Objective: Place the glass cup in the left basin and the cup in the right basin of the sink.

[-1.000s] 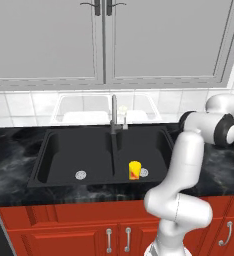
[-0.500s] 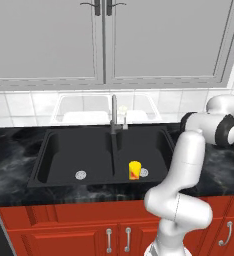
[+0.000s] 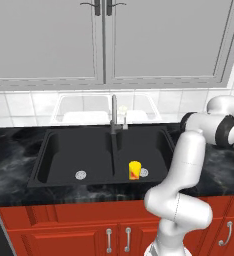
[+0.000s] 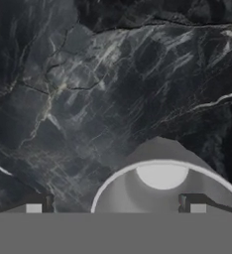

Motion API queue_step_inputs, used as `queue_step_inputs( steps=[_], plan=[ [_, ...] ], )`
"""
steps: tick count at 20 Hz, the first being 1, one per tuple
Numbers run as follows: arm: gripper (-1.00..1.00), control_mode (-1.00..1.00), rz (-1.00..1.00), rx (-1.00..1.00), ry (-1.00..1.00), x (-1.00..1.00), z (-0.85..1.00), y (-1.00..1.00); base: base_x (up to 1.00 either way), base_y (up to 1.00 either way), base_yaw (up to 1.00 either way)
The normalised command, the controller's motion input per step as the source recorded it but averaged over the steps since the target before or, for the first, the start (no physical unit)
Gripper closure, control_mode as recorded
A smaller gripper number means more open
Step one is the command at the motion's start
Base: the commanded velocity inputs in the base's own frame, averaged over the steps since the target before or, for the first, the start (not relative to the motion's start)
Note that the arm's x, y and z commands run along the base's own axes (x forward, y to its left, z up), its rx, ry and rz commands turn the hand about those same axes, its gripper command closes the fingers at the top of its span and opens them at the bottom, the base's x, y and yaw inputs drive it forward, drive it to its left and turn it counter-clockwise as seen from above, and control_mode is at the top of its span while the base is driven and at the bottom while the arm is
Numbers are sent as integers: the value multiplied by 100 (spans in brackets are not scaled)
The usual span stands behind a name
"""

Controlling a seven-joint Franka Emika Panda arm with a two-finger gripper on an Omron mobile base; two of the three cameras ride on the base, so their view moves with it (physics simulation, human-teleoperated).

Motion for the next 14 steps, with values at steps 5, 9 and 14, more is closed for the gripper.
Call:
queue_step_inputs(
  steps=[5,9,14],
  plan=[
    [-100,-100,0,0,0,-21,-14,15,0,0,0],
    [-100,-100,0,0,-2,-17,-21,17,0,0,0],
    [-100,-100,-1,0,-2,-2,-26,16,0,0,0]
  ],
)
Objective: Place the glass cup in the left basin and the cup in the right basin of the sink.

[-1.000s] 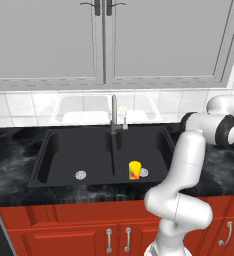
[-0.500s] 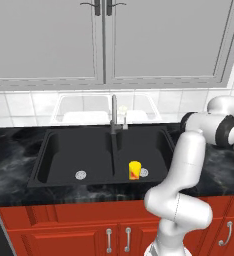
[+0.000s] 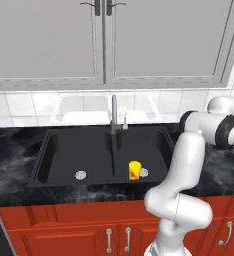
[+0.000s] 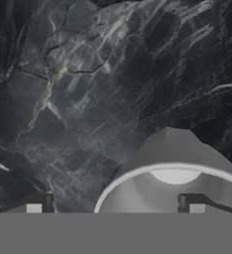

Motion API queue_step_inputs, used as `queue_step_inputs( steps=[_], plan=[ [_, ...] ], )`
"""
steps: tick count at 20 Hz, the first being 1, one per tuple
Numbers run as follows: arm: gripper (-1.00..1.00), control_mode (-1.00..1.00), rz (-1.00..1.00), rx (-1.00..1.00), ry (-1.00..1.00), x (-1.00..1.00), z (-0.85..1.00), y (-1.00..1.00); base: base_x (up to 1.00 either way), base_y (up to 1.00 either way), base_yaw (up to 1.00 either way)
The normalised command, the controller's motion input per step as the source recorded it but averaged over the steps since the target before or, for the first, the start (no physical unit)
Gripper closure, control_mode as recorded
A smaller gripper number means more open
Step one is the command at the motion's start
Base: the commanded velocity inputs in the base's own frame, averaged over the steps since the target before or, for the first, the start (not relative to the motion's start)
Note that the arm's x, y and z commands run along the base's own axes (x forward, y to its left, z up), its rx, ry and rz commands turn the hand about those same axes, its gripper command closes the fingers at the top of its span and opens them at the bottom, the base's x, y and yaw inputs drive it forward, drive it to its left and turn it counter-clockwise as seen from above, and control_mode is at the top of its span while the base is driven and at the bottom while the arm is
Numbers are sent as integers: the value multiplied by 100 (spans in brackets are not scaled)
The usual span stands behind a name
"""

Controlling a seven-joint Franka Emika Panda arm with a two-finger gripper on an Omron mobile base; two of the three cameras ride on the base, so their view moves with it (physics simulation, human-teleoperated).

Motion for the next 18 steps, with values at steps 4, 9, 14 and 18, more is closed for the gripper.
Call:
queue_step_inputs(
  steps=[4,9,14,18],
  plan=[
    [-100,-100,-1,0,0,3,-25,22,0,0,0],
    [-100,-100,-3,-1,-4,5,-25,19,0,0,0],
    [-100,-100,-9,-8,-4,0,-30,14,0,0,0],
    [100,-100,-14,-8,-3,-2,-30,6,0,0,0]
  ],
)
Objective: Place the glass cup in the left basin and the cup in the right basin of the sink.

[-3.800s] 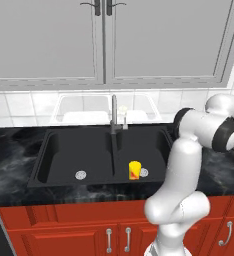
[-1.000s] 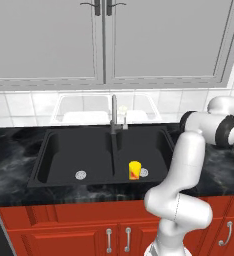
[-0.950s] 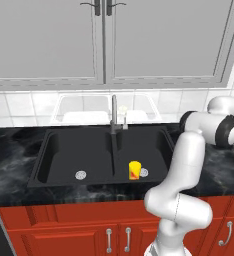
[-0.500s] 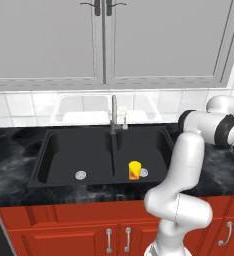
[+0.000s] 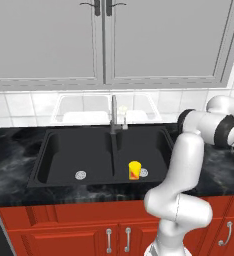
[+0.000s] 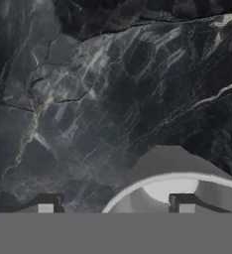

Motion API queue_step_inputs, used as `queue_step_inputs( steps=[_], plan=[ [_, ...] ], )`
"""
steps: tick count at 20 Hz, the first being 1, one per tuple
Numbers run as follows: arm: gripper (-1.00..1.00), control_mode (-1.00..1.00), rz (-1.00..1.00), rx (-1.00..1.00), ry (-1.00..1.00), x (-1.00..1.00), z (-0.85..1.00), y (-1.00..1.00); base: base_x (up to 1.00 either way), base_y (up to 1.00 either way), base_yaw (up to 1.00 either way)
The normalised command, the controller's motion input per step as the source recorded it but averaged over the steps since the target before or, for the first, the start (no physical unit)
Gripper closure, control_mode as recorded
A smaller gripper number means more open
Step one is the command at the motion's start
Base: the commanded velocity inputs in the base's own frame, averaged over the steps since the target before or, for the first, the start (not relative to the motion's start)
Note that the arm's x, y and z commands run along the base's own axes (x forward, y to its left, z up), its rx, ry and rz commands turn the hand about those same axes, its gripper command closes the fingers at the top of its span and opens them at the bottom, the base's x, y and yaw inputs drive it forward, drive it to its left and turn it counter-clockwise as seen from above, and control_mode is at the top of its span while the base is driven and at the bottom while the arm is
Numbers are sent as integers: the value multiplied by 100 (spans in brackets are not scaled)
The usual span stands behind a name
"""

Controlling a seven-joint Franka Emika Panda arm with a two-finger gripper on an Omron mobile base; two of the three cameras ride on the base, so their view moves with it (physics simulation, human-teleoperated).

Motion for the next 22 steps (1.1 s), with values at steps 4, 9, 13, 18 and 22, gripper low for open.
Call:
queue_step_inputs(
  steps=[4,9,13,18,22],
  plan=[
    [100,-100,-20,-12,0,-11,-33,0,0,0,0],
    [100,-100,-22,-4,0,-2,-23,6,0,0,0],
    [100,-100,-15,0,-2,0,-7,11,0,0,0],
    [100,-100,-6,0,9,-2,8,18,0,0,0],
    [100,-100,0,0,22,-4,33,22,0,0,0]
  ],
)
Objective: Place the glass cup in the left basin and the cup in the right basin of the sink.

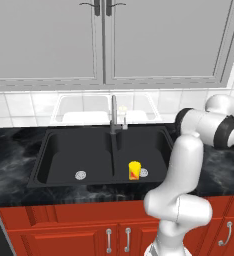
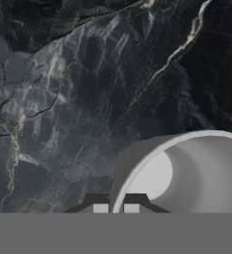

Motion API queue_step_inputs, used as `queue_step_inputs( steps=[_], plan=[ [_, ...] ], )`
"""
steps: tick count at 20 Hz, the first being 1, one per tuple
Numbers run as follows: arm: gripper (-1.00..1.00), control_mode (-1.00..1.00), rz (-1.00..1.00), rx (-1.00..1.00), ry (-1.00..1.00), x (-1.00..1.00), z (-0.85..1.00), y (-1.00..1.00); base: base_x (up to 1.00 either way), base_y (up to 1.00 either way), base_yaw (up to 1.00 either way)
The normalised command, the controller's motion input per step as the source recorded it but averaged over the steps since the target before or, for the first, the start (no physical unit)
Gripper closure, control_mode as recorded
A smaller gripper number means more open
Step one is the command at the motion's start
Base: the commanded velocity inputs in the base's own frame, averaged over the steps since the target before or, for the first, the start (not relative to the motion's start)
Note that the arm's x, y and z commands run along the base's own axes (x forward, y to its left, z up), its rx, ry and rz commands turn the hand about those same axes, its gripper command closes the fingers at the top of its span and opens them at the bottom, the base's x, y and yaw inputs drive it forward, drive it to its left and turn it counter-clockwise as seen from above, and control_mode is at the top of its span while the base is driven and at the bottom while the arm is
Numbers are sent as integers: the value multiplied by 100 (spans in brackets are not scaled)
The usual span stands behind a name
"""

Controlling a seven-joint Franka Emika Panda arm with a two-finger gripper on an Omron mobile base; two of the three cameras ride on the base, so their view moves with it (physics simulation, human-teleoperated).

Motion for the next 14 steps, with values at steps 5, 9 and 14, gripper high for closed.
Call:
queue_step_inputs(
  steps=[5,9,14],
  plan=[
    [100,-100,6,-6,23,-11,38,30,0,0,0],
    [100,-100,9,-9,18,-15,41,35,0,0,0],
    [100,-100,5,-3,10,-18,37,35,0,0,0]
  ],
)
